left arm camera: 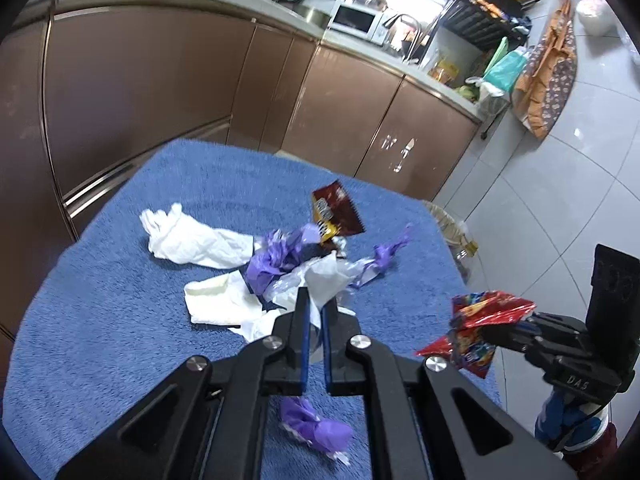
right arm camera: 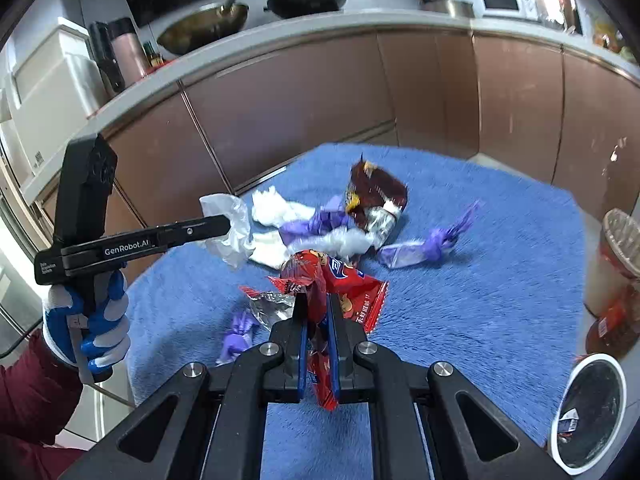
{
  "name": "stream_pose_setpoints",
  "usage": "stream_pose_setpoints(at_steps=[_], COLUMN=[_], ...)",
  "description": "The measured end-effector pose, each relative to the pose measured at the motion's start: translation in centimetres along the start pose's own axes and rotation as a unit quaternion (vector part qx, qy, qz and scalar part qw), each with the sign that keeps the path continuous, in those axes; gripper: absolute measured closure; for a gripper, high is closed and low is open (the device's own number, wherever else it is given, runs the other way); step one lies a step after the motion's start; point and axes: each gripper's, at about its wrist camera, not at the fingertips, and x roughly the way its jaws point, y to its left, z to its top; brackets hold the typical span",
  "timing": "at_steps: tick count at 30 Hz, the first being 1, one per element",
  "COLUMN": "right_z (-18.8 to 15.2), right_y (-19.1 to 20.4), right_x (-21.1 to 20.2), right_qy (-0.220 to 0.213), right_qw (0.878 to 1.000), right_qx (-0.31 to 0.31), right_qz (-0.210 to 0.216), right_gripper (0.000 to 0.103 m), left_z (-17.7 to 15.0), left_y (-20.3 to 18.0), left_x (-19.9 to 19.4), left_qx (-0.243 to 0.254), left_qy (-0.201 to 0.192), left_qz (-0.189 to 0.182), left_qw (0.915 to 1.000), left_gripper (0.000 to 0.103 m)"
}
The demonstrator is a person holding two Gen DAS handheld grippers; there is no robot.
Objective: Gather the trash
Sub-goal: 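Grasp the red snack bag with the right tool while the left tool grasps a white tissue, then carry the snack bag and tissue over the bin and open both tools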
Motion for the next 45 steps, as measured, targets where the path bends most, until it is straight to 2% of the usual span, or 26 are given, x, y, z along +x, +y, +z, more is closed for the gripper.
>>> stream_pose_setpoints(at_steps=[10, 15, 21, 25, 29, 34, 37, 41, 45], right_z=[0.0, -0.7, -1.3, -1.4, -2.0, -3.9, -5.5, -7.8, -10.9], right_y=[1.6, 1.0, -1.6, -3.5, -6.3, -11.1, -14.6, -20.3, -25.7], right_x=[-8.3, -12.4, -17.4, -20.5, -22.7, -23.4, -22.4, -19.9, -16.9], right_qy=[-0.083, -0.123, -0.174, -0.197, -0.215, -0.21, -0.191, -0.158, -0.124], right_qw=[0.996, 0.99, 0.974, 0.957, 0.938, 0.918, 0.908, 0.897, 0.887], right_qx=[0.001, 0.014, 0.044, 0.06, 0.089, 0.139, 0.171, 0.217, 0.265], right_qz=[-0.039, -0.068, -0.14, -0.204, -0.256, -0.306, -0.331, -0.352, -0.357], right_gripper=[0.095, 0.095, 0.095, 0.095, 0.095, 0.095, 0.095, 0.094, 0.094], left_z=[0.6, 1.2, 2.6, 3.9, 4.6, 3.9, 2.7, 0.8, -1.3], left_y=[-4.4, -7.7, -13.3, -17.8, -22.7, -29.7, -33.0, -37.3, -40.4], left_x=[-5.8, -6.5, -4.9, -3.1, -0.1, 6.1, 10.7, 18.6, 25.5], left_qx=[0.036, 0.061, 0.105, 0.136, 0.164, 0.199, 0.209, 0.205, 0.198], left_qy=[-0.051, -0.061, -0.056, -0.049, -0.031, 0.022, 0.06, 0.127, 0.181], left_qz=[-0.018, -0.043, -0.08, -0.11, -0.145, -0.182, -0.194, -0.207, -0.212], left_qw=[0.9979, 0.9954, 0.9896, 0.9833, 0.9752, 0.9626, 0.9566, 0.9482, 0.9399], left_gripper=[0.099, 0.099, 0.099, 0.099, 0.099, 0.099, 0.098, 0.098, 0.098])
